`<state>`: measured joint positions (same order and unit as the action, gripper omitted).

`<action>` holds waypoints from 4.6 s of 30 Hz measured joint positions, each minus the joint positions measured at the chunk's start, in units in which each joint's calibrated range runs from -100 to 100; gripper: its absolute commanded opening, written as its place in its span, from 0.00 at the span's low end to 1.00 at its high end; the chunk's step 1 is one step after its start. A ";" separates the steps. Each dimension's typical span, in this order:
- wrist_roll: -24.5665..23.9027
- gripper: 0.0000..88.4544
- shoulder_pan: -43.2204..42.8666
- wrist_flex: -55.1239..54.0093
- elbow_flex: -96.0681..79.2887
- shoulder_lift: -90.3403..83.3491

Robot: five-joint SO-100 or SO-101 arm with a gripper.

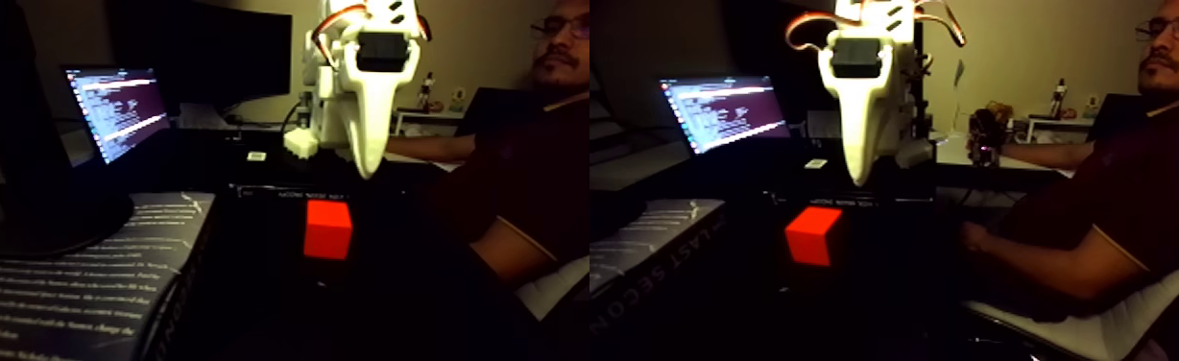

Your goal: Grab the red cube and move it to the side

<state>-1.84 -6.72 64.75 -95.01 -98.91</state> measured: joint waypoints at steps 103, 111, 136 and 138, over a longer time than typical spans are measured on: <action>47.82 0.32 5.87 21.95 47.91 62.26; 48.03 0.36 5.10 21.46 48.19 65.80; 48.03 0.36 10.19 12.32 55.72 84.14; 48.03 0.36 10.35 12.24 55.72 85.15</action>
<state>46.20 3.63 76.99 -39.29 -13.76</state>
